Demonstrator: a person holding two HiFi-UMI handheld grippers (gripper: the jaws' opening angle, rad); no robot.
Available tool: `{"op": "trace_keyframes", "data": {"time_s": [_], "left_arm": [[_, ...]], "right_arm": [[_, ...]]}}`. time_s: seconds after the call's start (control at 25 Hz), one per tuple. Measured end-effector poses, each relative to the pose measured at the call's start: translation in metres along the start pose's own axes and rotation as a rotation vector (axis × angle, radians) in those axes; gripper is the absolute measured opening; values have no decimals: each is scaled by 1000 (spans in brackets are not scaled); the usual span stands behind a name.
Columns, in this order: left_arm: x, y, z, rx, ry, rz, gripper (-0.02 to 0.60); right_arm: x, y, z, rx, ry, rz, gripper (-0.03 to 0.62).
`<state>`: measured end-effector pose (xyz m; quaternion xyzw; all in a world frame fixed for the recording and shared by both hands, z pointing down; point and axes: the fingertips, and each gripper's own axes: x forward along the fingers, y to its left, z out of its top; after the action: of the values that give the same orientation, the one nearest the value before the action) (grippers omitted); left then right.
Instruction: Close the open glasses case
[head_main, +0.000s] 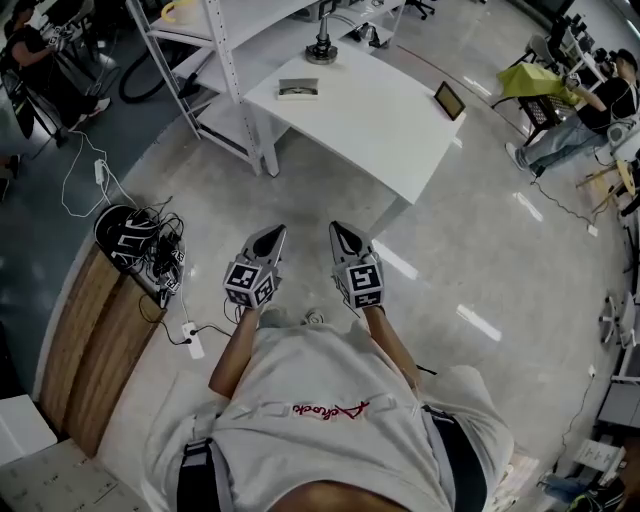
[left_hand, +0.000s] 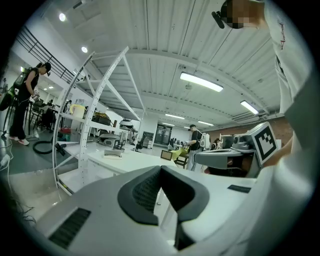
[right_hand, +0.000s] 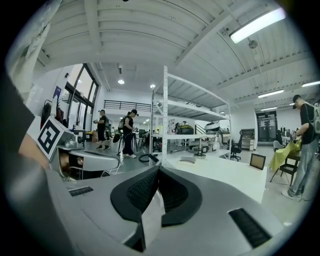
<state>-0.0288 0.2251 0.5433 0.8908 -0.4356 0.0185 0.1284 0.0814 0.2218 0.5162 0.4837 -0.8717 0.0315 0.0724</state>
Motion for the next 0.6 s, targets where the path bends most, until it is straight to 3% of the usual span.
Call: {"op": "trace_keyframes", "data": {"time_s": [0.6], "left_arm": [[15, 2, -11, -30, 3, 31, 24]], "right_arm": [[4, -14, -25, 3, 40, 26, 29]]}}
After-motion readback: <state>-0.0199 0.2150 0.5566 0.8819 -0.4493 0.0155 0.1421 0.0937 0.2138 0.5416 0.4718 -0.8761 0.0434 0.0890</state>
